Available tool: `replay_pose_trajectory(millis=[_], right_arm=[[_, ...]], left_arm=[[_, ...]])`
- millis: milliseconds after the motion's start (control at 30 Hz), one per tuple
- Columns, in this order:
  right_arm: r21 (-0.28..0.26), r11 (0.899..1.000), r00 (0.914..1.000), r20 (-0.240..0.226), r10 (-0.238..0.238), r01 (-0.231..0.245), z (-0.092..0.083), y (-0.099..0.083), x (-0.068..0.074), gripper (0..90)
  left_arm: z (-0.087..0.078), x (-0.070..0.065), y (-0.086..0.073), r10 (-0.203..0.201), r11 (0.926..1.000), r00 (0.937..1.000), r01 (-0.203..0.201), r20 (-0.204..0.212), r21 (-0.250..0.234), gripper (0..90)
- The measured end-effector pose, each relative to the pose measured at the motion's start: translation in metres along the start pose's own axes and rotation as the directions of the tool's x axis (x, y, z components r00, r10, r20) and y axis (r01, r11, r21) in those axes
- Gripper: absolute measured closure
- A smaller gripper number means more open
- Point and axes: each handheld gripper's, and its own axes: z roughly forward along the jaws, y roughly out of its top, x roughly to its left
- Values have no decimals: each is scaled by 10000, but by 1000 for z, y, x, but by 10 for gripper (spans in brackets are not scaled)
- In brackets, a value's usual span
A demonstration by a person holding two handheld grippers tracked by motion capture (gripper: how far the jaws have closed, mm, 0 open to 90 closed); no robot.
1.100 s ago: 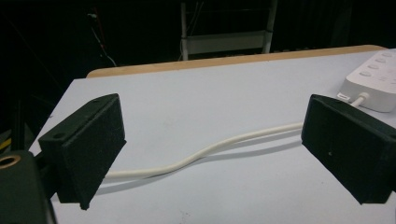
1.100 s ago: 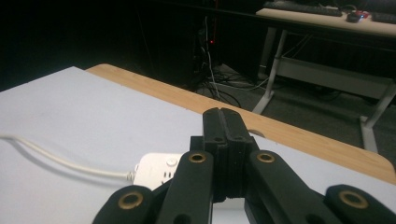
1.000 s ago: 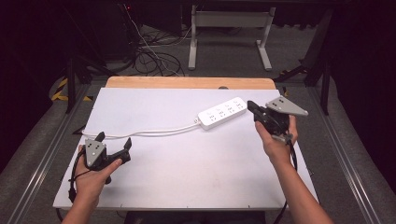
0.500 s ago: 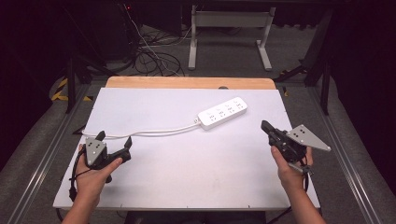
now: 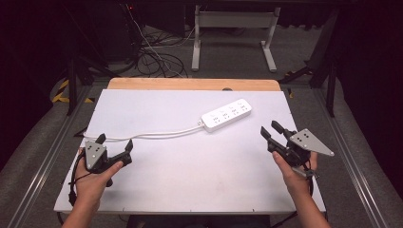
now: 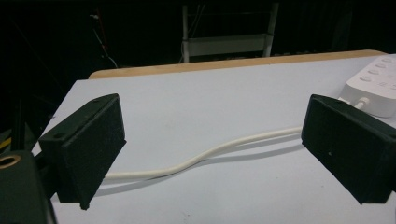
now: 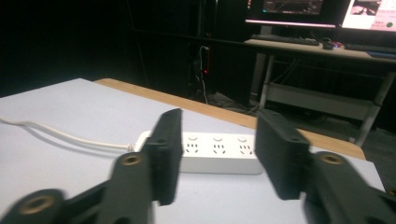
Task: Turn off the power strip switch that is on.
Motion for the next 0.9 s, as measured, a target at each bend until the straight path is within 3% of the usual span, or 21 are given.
replay_pose_trajectory(millis=[33,67,167,300,333,900], right_arm=[[0,10000,10000,0,0,0,0,0,0,453],[290,9995,10000,30,-95,94,2,-1,-1,364],[420,9988,9997,46,-255,253,3,-1,-2,330],[230,9991,9994,11,-356,356,4,-3,-6,162],[273,9988,9990,188,-405,400,6,-5,-7,136],[120,9988,9989,-74,-471,472,9,-9,-3,93]], left_arm=[[0,0,0,-15,10000,10000,15,-12,-4,66],[0,0,0,-16,10000,10000,16,-11,-2,66],[0,0,0,-38,10000,10000,38,5,7,66],[0,0,0,-41,10000,10000,41,1,-19,67],[0,0,0,-47,10000,10000,47,-4,-24,66],[0,0,0,-31,10000,10000,31,-3,-3,66]])
